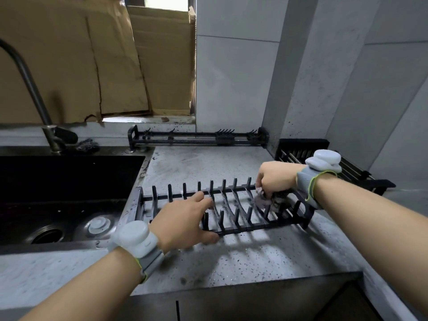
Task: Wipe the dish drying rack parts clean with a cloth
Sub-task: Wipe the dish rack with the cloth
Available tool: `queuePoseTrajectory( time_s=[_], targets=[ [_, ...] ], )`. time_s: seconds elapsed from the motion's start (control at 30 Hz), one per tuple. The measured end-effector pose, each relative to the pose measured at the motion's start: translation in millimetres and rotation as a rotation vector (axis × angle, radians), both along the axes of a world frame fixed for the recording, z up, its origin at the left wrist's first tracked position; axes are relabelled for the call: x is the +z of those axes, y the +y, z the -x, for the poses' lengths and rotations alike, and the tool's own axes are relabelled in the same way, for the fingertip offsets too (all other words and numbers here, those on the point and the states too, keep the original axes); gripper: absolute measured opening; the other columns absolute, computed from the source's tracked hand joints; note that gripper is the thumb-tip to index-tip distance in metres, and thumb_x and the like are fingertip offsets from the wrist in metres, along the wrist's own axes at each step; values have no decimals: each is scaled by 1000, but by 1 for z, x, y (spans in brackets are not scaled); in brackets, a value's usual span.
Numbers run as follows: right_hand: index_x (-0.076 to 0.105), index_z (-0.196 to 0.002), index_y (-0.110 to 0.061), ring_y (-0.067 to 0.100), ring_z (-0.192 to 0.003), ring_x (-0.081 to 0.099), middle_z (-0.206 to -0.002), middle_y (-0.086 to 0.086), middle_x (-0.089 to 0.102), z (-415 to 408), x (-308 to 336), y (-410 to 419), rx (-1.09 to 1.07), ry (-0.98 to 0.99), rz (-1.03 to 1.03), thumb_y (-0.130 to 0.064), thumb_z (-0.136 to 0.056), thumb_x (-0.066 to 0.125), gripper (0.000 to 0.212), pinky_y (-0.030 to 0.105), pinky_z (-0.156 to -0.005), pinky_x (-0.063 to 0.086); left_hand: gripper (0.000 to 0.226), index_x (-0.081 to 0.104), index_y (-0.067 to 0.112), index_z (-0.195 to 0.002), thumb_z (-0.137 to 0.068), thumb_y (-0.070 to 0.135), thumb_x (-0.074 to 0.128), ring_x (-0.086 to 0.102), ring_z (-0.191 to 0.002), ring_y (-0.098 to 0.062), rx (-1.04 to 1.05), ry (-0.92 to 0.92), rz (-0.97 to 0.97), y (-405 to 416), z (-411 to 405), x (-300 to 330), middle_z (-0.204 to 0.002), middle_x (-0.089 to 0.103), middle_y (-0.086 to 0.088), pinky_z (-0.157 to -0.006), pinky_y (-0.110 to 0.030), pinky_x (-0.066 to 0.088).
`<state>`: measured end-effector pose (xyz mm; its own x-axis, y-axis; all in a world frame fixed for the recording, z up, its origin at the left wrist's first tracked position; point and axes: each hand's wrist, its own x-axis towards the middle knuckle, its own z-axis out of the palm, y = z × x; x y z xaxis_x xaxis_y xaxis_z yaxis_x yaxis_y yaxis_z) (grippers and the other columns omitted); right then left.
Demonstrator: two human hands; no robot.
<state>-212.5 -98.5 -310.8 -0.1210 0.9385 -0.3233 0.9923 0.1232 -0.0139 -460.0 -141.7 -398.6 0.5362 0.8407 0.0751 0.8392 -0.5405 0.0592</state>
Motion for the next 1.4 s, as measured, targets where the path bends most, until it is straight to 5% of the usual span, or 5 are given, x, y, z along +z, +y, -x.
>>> queuePoseTrajectory(
  time_s=[0.23,0.6,0.73,0.93,1.4],
  targets=[
    [56,-80,-21,31,-86,57,-86,0,58,2,-42,-6,63,262,-514,-5,-78,54,16,35,-72,44,73,43,32,-131,-77,78,59,60,-84,-14,-3,-1,-11,2,0,-2,-116,44,14,-77,-40,55],
    [80,-96,-30,10,-100,67,-104,-14,75,4,-51,1,9,200,-280,-9,-84,66,28,21,-87,53,69,43,32,-128,-78,76,60,59,-83,-11,-6,-3,-11,0,-1,-1,-115,45,15,-73,-33,52],
    [82,-81,-26,17,-83,68,-76,-9,71,11,-25,3,3,136,-163,-2,-74,66,29,27,-73,58,70,43,31,-129,-78,75,61,59,-85,-13,-1,1,-1,0,-2,0,-116,45,14,-70,-32,49],
    [81,-89,-23,24,-93,67,-99,1,75,20,-36,-2,37,133,-263,-3,-79,56,33,32,-82,57,70,44,31,-129,-78,75,61,59,-86,-14,-1,-6,-4,2,-1,-1,-119,45,14,-72,-34,52],
    [76,-79,-16,12,-51,51,-59,-2,61,17,-3,-2,-40,64,177,2,-72,71,20,19,-50,39,70,43,31,-131,-78,74,62,59,-84,-13,-7,-14,8,-2,-1,2,-118,45,14,-73,-34,52]
  ],
)
